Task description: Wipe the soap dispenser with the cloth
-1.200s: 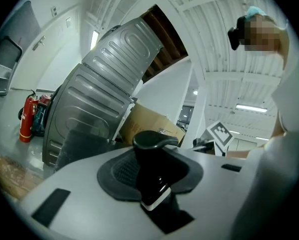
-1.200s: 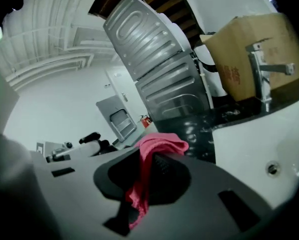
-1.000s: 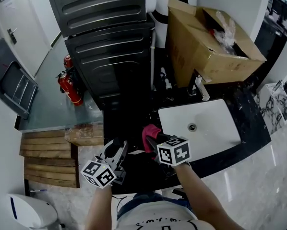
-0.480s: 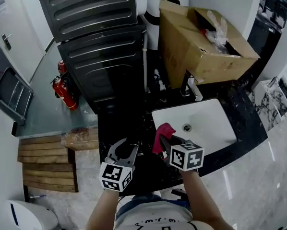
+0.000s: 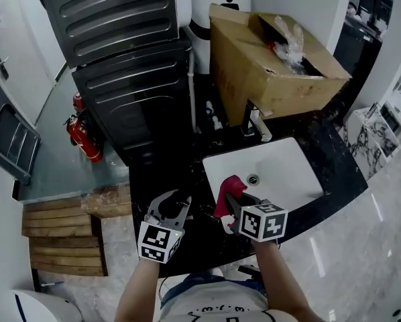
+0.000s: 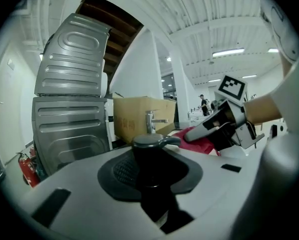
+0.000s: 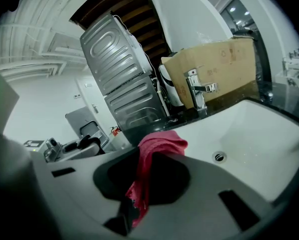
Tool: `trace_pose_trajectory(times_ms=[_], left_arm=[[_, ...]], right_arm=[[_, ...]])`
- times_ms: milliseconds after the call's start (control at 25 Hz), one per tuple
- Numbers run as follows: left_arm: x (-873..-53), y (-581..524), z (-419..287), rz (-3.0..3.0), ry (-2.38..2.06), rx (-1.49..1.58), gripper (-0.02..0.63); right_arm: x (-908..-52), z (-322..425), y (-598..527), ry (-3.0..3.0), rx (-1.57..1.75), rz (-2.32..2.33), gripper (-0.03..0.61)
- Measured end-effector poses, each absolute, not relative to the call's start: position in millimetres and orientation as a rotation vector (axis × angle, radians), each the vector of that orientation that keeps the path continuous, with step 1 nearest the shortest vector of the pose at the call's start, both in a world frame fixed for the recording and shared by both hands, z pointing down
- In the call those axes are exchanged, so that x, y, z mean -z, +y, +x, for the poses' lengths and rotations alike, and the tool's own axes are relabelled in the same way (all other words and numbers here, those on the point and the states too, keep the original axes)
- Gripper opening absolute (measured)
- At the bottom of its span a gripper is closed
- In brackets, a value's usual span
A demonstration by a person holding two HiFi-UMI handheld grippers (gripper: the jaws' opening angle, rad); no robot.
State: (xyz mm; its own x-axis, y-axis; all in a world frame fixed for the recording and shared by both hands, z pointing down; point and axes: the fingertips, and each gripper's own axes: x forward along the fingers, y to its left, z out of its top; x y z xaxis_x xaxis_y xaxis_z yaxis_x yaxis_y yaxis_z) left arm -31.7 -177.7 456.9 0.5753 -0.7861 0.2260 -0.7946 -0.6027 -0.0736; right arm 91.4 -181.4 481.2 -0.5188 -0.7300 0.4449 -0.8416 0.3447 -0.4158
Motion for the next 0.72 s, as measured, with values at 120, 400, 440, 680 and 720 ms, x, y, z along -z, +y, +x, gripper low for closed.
trace_pose_trajectory(times_ms=[120,400,440,680,720], left_arm=[[-453,-183,-43,2.6,-1.361,-0.179,0.104],[-419,-198,-78,2.103,-1.147,0.516,0.103],[-416,-200,-82,2.041,-1.12,0.575,0.103],[-394,-204,-87,1.813,-0.911,0.809,0.103],[-391,-204,-87,1.805,-0.89,0.816,0.103]], right_arm=[[-479,93,-178,-2.428,-0.908,1.432,0.049],[-461,84,-176,-2.531,-0.84,1.357,0.049],[-458,80,-175,-2.55,-0.824,1.338,0.049],[-439,55,-173,-2.659,-0.604,1.182,0.049],[-434,49,-173,-2.675,-0.542,1.145,0.049]])
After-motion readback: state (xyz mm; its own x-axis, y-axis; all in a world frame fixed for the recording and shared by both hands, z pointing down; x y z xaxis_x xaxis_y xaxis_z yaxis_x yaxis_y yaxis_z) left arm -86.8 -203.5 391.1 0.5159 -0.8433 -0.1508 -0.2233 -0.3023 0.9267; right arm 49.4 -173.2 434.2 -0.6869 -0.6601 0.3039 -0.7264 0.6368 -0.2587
